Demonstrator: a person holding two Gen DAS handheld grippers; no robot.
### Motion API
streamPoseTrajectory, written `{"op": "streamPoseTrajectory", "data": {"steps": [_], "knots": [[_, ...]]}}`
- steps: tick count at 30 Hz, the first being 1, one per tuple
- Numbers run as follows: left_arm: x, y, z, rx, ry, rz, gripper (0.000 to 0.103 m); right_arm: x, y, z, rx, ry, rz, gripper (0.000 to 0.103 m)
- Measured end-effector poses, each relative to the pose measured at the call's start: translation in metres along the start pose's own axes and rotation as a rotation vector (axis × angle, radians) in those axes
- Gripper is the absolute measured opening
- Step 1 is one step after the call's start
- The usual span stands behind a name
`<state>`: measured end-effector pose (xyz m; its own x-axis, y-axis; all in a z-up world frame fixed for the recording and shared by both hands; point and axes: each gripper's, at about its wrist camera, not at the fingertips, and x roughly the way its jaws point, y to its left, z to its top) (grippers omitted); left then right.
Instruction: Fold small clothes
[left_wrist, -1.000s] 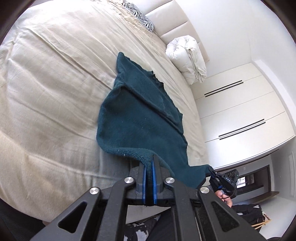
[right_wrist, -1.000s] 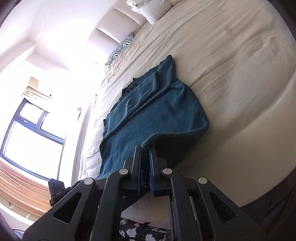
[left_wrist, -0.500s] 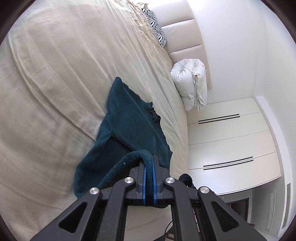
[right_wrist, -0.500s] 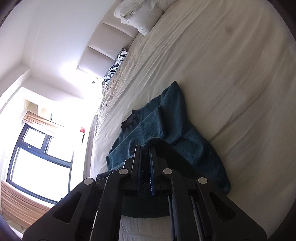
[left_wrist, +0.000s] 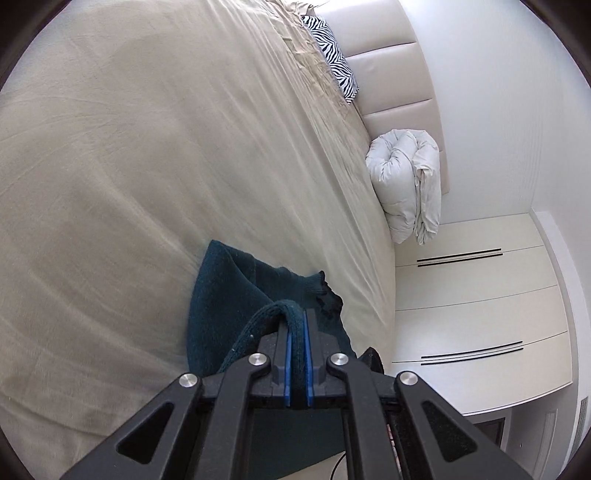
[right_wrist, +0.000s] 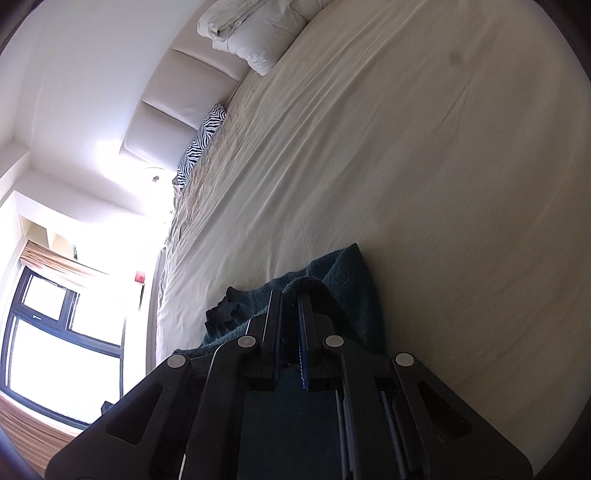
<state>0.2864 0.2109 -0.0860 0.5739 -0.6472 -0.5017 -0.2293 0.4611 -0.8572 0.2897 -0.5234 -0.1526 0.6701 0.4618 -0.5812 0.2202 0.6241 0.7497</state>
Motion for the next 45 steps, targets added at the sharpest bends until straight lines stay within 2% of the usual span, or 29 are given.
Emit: {"op": "streamPoseTrajectory", "data": {"steps": [3,4,5,6,7,8,9,10,14,18,25,29,31,33,36,39,40,42,45], "knots": [[0.02,0.014,0.016,-0.012,-0.012,0.02,0.008,0.028,-0.007,0.015,0.013,0.007,-0.021,0.009],[0.023,0.019,0.021,-0.013,-0.026,0.034,0.016,0.036,-0.01,0.02,0.019,0.005,-0.031,0.01],[0.026,0.023,0.025,-0.016,-0.037,0.039,0.025,0.042,-0.014,0.024,0.025,-0.006,-0.048,0.01],[0.027,0.028,0.027,-0.023,-0.048,0.032,0.052,0.048,-0.018,0.027,0.032,-0.015,-0.068,0.013],[0.024,0.032,0.027,-0.034,-0.062,0.021,0.071,0.052,-0.022,0.031,0.035,-0.019,-0.087,0.019],[0.02,0.034,0.026,-0.038,-0.079,0.011,0.074,0.055,-0.024,0.033,0.035,-0.022,-0.11,0.042],[0.017,0.035,0.023,-0.026,-0.078,0.011,0.074,0.055,-0.028,0.032,0.036,-0.031,-0.124,0.068],[0.014,0.034,0.019,-0.006,-0.069,0.021,0.074,0.051,-0.029,0.032,0.035,-0.056,-0.126,0.071],[0.002,0.025,-0.011,0.101,-0.062,0.079,0.074,0.031,-0.025,0.024,-0.054,-0.091,-0.144,0.07],[-0.01,0.026,-0.048,0.175,-0.073,0.135,0.074,0.018,-0.011,-0.003,-0.198,-0.046,-0.207,0.068],[-0.013,0.032,-0.101,0.356,-0.061,0.278,0.073,0.004,0.011,-0.074,-0.459,-0.009,-0.336,0.055],[-0.016,0.029,-0.115,0.419,-0.082,0.317,0.072,0.008,0.014,-0.087,-0.521,-0.026,-0.414,0.054],[-0.016,0.029,-0.119,0.444,-0.084,0.328,0.069,0.009,0.009,-0.085,-0.503,-0.032,-0.424,0.054],[-0.015,0.029,-0.122,0.462,-0.08,0.349,0.061,0.006,-0.003,-0.084,-0.469,-0.011,-0.4,0.05],[-0.011,0.028,-0.125,0.468,-0.062,0.35,0.047,0.003,-0.008,-0.092,-0.484,0.016,-0.384,0.034],[-0.008,0.026,-0.125,0.477,-0.056,0.361,0.044,-0.002,-0.008,-0.097,-0.496,0.014,-0.382,0.03],[-0.008,0.027,-0.125,0.474,-0.055,0.359,0.04,-0.002,-0.008,-0.097,-0.491,0.015,-0.378,0.029],[-0.008,0.027,-0.124,0.466,-0.056,0.358,0.032,-0.003,-0.006,-0.098,-0.491,0.009,-0.379,0.02],[-0.01,0.026,-0.125,0.468,-0.061,0.359,0.026,-0.009,0.0,-0.1,-0.505,-0.009,-0.393,0.016]]}}
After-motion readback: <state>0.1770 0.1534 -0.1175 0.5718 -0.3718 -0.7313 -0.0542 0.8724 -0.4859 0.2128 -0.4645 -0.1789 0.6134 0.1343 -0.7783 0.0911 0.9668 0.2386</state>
